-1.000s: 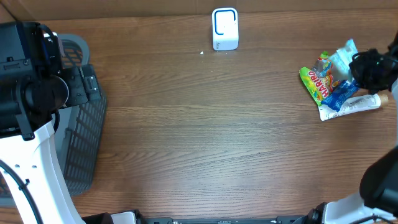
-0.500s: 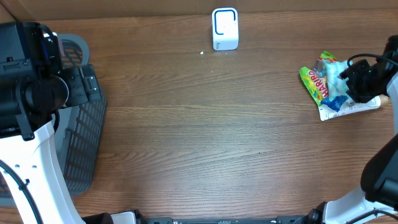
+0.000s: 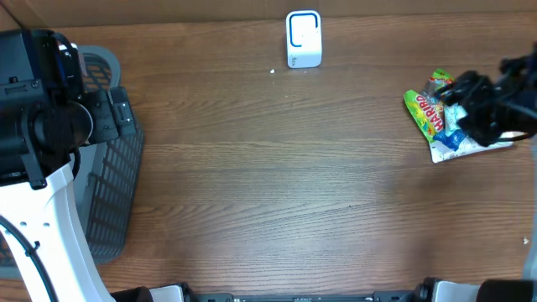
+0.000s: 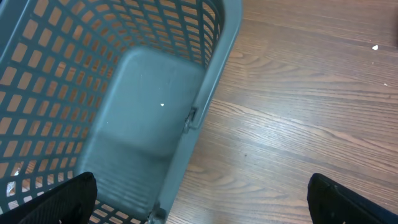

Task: Scan the item barcode

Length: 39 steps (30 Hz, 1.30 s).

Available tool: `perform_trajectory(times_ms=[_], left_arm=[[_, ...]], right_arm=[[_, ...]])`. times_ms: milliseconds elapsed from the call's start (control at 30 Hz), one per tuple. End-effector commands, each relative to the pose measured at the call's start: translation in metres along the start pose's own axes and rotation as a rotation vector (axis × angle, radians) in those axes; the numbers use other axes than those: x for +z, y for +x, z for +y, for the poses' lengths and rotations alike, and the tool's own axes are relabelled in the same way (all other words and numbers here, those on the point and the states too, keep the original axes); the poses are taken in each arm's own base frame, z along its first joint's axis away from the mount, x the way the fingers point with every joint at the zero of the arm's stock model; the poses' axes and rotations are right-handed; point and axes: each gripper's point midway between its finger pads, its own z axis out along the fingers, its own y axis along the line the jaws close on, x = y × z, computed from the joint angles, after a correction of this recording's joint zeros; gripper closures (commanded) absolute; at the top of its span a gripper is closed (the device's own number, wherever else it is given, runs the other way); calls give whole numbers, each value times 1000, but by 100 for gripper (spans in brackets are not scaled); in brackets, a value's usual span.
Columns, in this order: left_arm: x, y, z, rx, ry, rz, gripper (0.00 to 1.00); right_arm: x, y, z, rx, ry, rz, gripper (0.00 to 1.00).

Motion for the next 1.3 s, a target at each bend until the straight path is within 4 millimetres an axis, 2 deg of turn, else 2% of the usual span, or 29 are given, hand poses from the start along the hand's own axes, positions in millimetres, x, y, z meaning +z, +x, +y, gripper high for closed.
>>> perform_trajectory(times_ms=[0, 100, 133, 300, 367, 400, 500, 533, 700, 833, 967, 1033, 1267], left_arm=[[-2, -3, 2, 5, -7, -14, 0], [-2, -3, 3, 5, -8, -14, 0], [-2, -3, 2, 5, -7, -14, 0], [-2, -3, 3, 5, -8, -14, 0], [-2, -3, 2, 5, -7, -14, 0], [-2, -3, 3, 5, -8, -14, 1], [-2, -3, 2, 5, -7, -14, 0], [-2, -3, 2, 5, -7, -14, 0], [-2, -3, 2, 5, -7, -14, 0], [-2, -3, 3, 5, -8, -14, 0], [-2, -3, 2, 5, -7, -14, 0], [-3, -3, 2, 5, -7, -14, 0], [-2, -3, 2, 5, -7, -14, 0]], right_arm=[[-4, 33, 33, -125, -49, 59, 27], [-1, 57, 49, -190, -61, 110, 43], [-1, 71, 59, -231, -77, 134, 45], [-9, 100, 80, -328, -120, 155, 44], [-16, 109, 86, -362, -139, 153, 39], [-20, 114, 88, -374, -147, 152, 34], [-34, 121, 87, -430, -161, 132, 6], [-38, 122, 86, -455, -163, 121, 0], [-66, 130, 79, -542, -155, 55, 0], [-97, 139, 78, -585, -187, -16, 0], [-121, 154, 78, -612, -254, -57, 0], [-131, 145, 65, -687, -178, -157, 0], [-153, 101, 30, -649, 87, -415, 0]])
